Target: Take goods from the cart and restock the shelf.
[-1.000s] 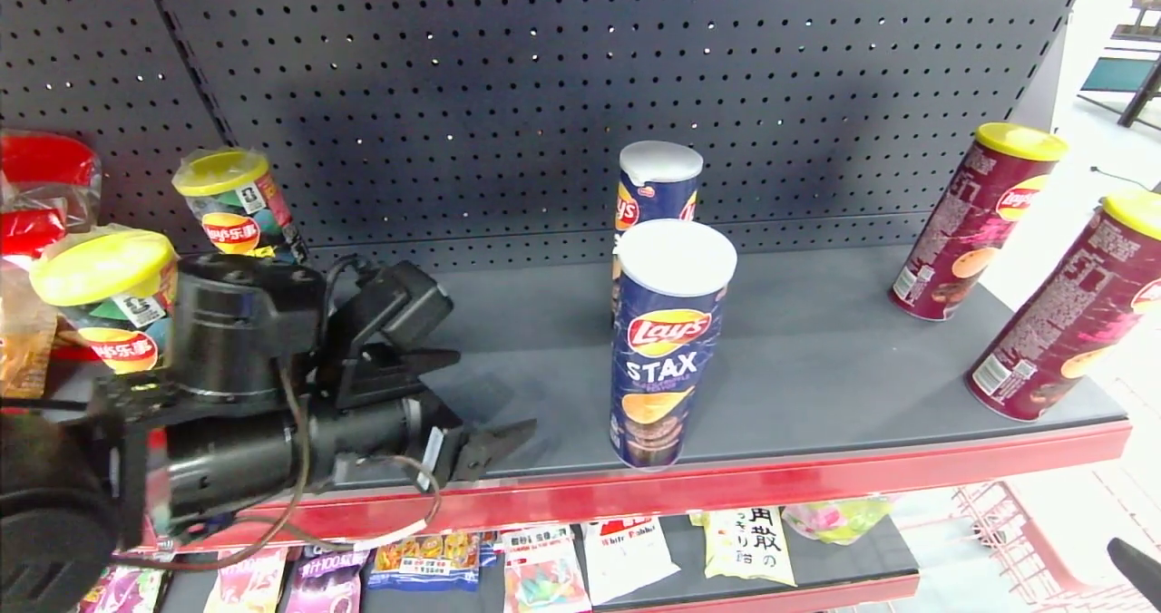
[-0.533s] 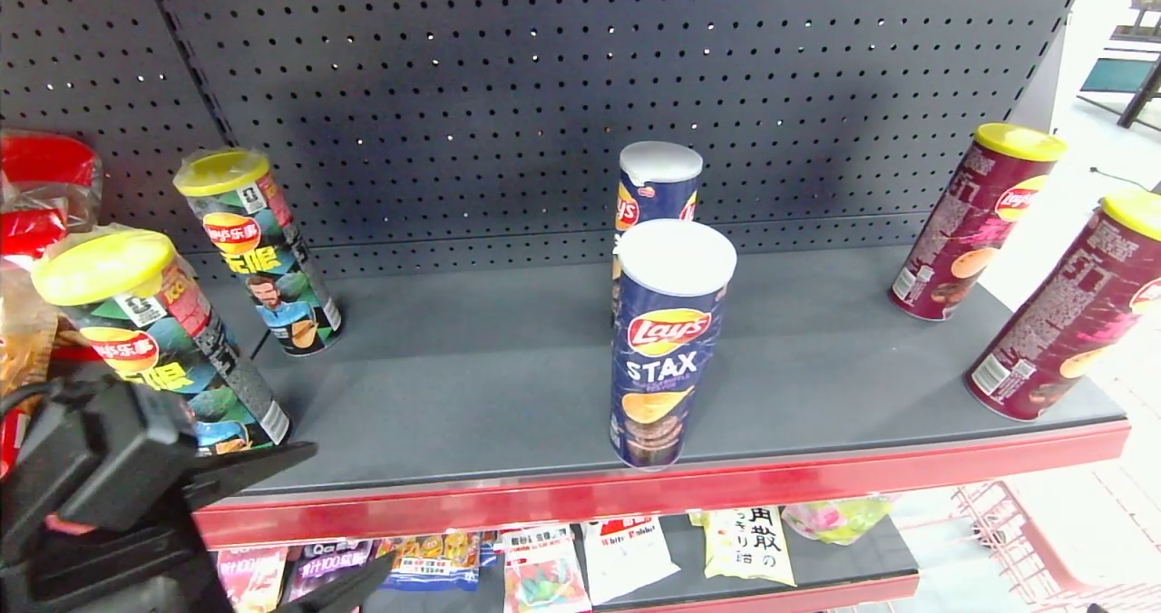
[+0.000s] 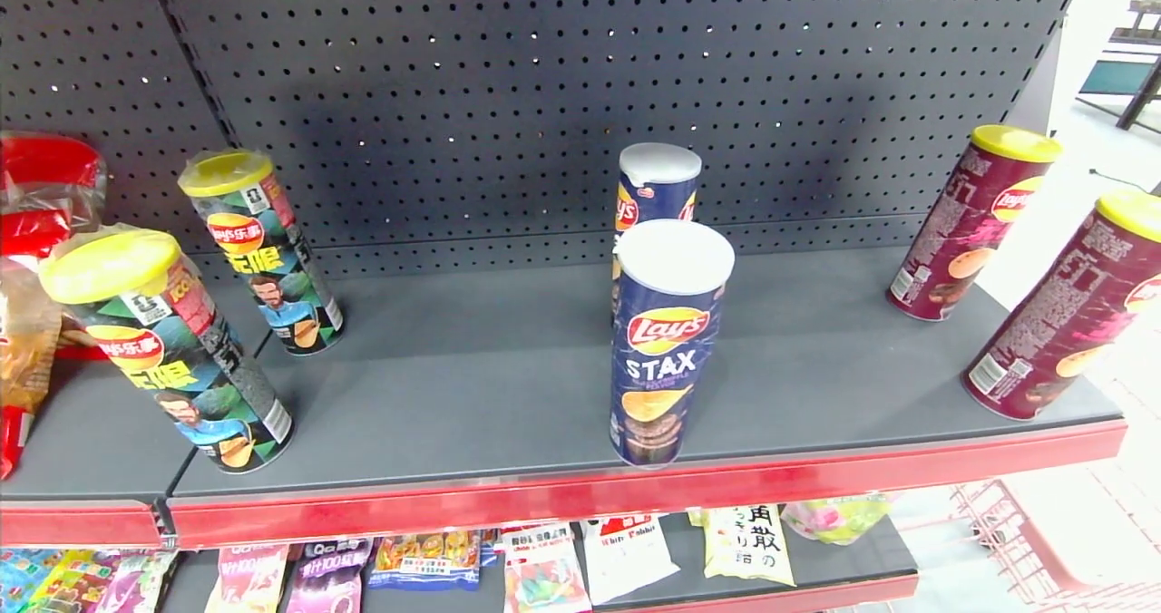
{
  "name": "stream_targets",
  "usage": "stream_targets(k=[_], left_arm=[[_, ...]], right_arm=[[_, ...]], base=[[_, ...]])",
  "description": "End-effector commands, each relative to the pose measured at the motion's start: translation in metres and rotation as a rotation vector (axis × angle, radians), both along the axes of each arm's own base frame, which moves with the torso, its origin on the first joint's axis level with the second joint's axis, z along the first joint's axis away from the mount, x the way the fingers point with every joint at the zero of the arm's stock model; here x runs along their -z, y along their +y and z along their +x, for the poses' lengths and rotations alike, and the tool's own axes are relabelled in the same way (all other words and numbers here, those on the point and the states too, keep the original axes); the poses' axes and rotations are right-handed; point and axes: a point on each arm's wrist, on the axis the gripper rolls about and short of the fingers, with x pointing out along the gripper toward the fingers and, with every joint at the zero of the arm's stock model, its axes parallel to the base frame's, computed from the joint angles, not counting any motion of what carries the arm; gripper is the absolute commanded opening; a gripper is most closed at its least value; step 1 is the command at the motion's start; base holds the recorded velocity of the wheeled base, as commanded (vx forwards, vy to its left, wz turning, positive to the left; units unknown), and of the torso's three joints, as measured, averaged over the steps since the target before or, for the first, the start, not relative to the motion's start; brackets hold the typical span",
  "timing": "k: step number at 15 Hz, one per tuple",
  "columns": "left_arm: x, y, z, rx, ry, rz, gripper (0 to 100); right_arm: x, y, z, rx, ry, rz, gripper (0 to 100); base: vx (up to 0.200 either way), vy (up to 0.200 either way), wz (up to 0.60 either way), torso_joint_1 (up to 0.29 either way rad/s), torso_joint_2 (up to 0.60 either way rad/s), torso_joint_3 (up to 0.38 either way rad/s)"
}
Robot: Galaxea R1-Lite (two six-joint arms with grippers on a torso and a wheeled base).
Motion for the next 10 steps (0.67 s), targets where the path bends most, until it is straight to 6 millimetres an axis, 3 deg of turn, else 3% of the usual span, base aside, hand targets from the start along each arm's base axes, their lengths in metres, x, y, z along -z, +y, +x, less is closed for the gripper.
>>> stream_targets(k=[1,3,5,7,10], left_arm=[[0.033,-0.002,-0.018,-0.102,-0.138,-0.025,100],[0.036,-0.006,-0.010,0.045,-0.203,-0.067,100],[0.038,-0.007,-0.006,0.085,-0.242,-0.047,100],[0.039,-0.002,-0.003,-0.120,-0.277,-0.023,100],[0.040,0.000,-0.002,-0.221,-0.311,-0.080,100]], right_arm=[[0.001,0.000,-0.012,-0.003,-0.137,0.018,100],[0.010,-0.001,-0.009,0.031,-0.146,0.020,100],[0.009,-0.001,-0.009,0.054,-0.153,0.027,100],[0.009,-0.002,-0.009,0.083,-0.151,0.059,100],[0.009,-0.002,-0.009,0.087,-0.151,0.057,100]], base=[[0.000,0.000,0.00,0.000,0.00,0.000],[0.000,0.000,0.00,0.000,0.00,0.000],[0.000,0.000,0.00,0.000,0.00,0.000],[0.000,0.000,0.00,0.000,0.00,0.000],[0.000,0.000,0.00,0.000,0.00,0.000]])
